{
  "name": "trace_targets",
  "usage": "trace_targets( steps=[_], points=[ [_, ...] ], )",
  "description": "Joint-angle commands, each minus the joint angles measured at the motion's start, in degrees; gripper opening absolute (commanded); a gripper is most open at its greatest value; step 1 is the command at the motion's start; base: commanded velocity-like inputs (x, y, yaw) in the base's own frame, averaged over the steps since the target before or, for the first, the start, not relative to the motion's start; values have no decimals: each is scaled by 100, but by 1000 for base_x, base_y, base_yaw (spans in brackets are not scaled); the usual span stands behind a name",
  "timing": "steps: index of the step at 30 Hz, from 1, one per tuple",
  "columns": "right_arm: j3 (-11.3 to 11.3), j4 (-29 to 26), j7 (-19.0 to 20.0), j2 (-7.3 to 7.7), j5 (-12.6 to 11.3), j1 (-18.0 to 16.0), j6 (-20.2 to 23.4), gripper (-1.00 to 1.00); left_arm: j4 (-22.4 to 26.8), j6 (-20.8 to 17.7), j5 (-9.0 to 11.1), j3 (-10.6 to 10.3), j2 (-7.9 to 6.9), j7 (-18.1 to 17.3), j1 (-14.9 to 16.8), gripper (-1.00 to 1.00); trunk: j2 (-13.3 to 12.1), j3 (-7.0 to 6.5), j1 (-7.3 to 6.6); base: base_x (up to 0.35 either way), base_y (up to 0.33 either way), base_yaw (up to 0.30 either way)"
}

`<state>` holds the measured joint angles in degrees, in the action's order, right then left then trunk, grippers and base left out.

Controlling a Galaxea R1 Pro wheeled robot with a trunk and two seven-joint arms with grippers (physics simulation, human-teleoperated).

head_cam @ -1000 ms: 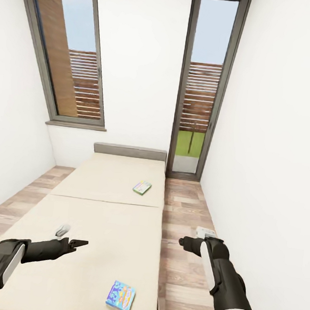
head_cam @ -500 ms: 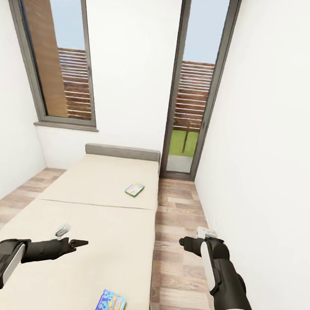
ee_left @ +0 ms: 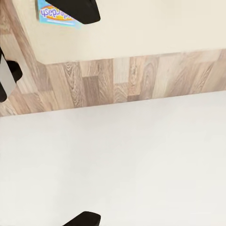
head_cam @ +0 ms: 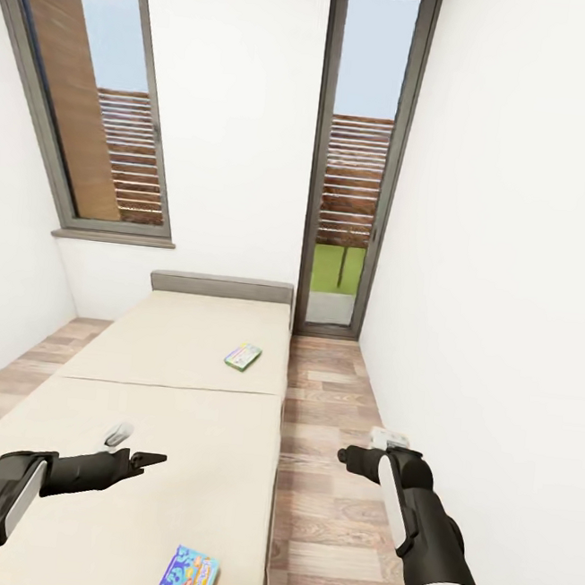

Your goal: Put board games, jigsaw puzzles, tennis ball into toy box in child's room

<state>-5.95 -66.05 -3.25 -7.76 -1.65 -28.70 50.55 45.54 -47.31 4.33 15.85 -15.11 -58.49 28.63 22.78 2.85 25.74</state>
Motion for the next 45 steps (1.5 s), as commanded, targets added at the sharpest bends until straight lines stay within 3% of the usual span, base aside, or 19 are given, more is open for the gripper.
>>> trace_targets(
  steps=[1, 19, 24, 28, 30, 32, 35, 36, 37, 38, 40, 45],
  points=[
    [-6, -8, -28, -5, -20, -5, 24, 100, 2, -46, 20, 4, 0, -4, 6, 100, 13, 14, 4, 0, -217, -1],
    [4, 20, -26, -6, -20, -11, 32, 100, -1, -50, 3, -7, 0, 12, 10, 100, 13, 68, 4, 32, -89, 0],
    [5, 22, -26, -4, -20, -13, 39, 100, -1, -39, -6, -18, 3, 174, 10, 100, 13, 113, 4, 7, -7, 0],
    [6, 22, -26, -5, -20, -13, 41, 100, -1, 63, -5, -21, 39, 744, 11, 100, 13, 150, 4, 2, -2, 0],
    [6, 22, -26, -6, -20, -13, 44, 100, -1, 149, -4, -27, 165, 1347, 16, 100, 13, 168, 4, 0, 0, 0],
    [6, 22, -26, -6, -20, -13, 50, 100, -10, 325, -13, -42, 450, 2448, 90, 100, 13, 187, 4, 0, 0, 0],
    [6, 22, -26, -6, -20, -13, 55, 100, -14, 507, -15, -48, 672, 3415, 180, 100, 13, 215, 4, 0, 0, 0],
    [6, 22, -26, -6, -20, -13, 57, 100, -27, 631, -12, -51, 799, 4050, 226, 100, 13, 224, 4, 0, 0, 0],
    [6, 22, -26, -6, -20, -13, 57, 100, -38, 688, -8, -52, 855, 4345, 244, 100, 13, 233, 4, 0, 0, 0],
    [8, 22, -26, -6, -20, -13, 58, 100, -63, 792, -3, -53, 953, 4865, 276, 100, 13, 243, 4, 0, 0, 0],
    [8, 22, -26, -11, -20, -13, 59, 100, -119, 944, -1, -60, 1079, 5411, 306, 100, 13, 261, 4, 0, 0, 0],
    [13, 25, -30, -18, -16, -13, 60, 100, -234, 1260, -9, -99, 1241, 5886, 330, 100, 13, 308, 4, 0, 0, 0]
  ],
)
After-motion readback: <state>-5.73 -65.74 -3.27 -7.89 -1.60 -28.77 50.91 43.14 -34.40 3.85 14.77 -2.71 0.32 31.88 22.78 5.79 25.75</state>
